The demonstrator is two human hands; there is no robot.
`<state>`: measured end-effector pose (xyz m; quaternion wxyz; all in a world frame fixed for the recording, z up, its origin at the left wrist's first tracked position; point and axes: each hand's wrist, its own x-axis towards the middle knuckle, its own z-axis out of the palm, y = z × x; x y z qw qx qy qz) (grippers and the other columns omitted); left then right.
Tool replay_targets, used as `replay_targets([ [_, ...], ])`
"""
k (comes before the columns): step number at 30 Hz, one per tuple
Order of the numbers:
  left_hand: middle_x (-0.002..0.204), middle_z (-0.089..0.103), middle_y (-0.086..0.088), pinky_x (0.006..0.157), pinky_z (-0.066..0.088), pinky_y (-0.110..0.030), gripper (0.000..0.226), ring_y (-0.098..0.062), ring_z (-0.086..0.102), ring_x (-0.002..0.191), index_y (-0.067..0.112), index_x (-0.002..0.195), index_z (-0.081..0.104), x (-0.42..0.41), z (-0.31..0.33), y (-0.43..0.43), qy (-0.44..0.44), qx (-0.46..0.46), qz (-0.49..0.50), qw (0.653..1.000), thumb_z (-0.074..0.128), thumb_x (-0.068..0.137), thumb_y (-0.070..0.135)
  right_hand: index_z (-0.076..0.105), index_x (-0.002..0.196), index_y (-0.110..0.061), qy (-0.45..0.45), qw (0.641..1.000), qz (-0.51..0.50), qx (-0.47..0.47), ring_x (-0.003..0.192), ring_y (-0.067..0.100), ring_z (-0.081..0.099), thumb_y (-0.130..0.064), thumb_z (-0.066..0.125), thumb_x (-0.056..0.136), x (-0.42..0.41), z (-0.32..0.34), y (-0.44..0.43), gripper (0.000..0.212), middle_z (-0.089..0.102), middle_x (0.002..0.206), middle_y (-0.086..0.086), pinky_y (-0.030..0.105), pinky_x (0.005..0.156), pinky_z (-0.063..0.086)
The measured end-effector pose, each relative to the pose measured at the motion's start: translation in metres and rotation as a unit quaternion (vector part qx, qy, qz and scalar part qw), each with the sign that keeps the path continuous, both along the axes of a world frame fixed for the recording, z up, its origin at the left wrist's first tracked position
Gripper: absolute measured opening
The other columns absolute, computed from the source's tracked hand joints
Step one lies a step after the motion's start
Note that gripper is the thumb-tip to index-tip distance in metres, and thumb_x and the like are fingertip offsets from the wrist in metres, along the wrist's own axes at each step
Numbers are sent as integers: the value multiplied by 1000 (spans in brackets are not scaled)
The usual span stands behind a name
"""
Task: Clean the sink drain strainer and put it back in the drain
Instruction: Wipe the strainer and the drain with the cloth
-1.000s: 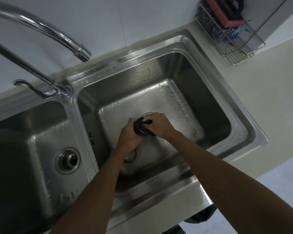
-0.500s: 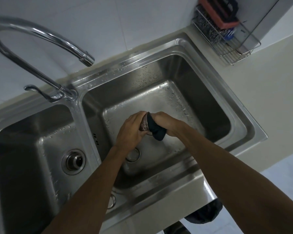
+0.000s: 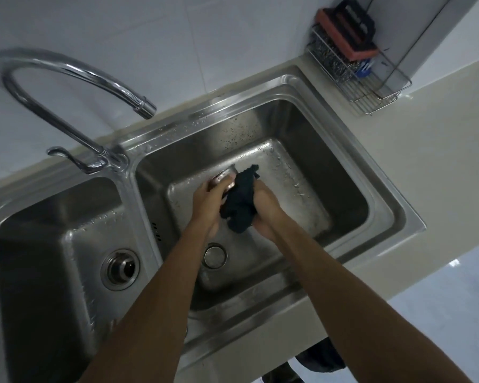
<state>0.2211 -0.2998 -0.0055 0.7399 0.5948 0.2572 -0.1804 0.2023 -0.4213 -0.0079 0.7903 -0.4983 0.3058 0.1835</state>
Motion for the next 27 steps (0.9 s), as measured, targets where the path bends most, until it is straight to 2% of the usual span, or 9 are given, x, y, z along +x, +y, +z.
replay_targets([
  [3,92,77,-8,67,60,-34,47,-23,75,86,14,94,78,-20,9,-11,59,-82,7,995,89,64,49,59,112,-13,-30,983,-41,-174,96,30,69,-39,38,107,8,6,12,34,69,104,13,44,84,57],
  [5,88,74,-3,67,58,-30,41,-17,73,80,19,87,78,-27,9,-13,46,-100,-4,994,87,66,53,56,110,-8,-27,958,-49,-281,94,28,64,-33,33,109,13,6,7,34,65,102,11,37,79,51],
  [10,123,70,-15,106,50,-45,67,-30,66,115,4,126,68,-12,22,-14,78,-161,51,983,79,74,45,55,99,-15,-176,911,30,-371,81,14,62,-24,39,107,-16,19,35,20,62,87,-3,20,66,48],
  [13,120,72,-13,94,57,-38,51,-26,69,110,10,121,72,-10,25,-14,59,-163,33,984,75,82,42,56,97,-14,-194,890,-21,-411,81,16,61,-26,40,108,2,28,28,23,63,88,0,25,69,49],
  [17,100,75,-6,85,59,-36,35,-22,72,98,17,96,80,-10,23,-4,12,-106,-17,994,87,72,41,49,90,-13,-138,909,-34,-391,67,6,50,-19,40,107,18,27,1,20,52,77,-7,25,61,36],
  [20,103,76,-6,82,61,-39,22,-27,70,104,16,105,75,-2,14,11,-45,59,-17,997,80,83,18,52,91,-21,-223,871,70,-433,70,2,53,-33,47,104,-3,24,13,19,59,82,-7,11,58,38],
  [23,117,62,4,91,54,-33,62,-16,63,105,26,121,58,-3,4,36,-203,356,-131,903,89,69,17,57,93,-22,-255,834,80,-482,76,6,54,-38,55,101,-5,23,-1,17,61,88,-3,4,63,35],
  [24,120,58,6,90,52,-30,73,-12,61,107,31,124,54,-4,4,43,-246,384,-171,873,92,63,21,61,96,-20,-256,831,84,-487,79,7,55,-38,58,100,-3,26,-6,18,62,91,-2,4,65,34],
  [27,119,65,13,90,54,-32,78,-8,65,108,41,124,56,-9,4,45,-275,302,-252,877,92,56,32,73,101,-13,-320,791,189,-485,84,11,60,-29,72,91,-2,29,-3,19,69,98,2,12,76,44],
])
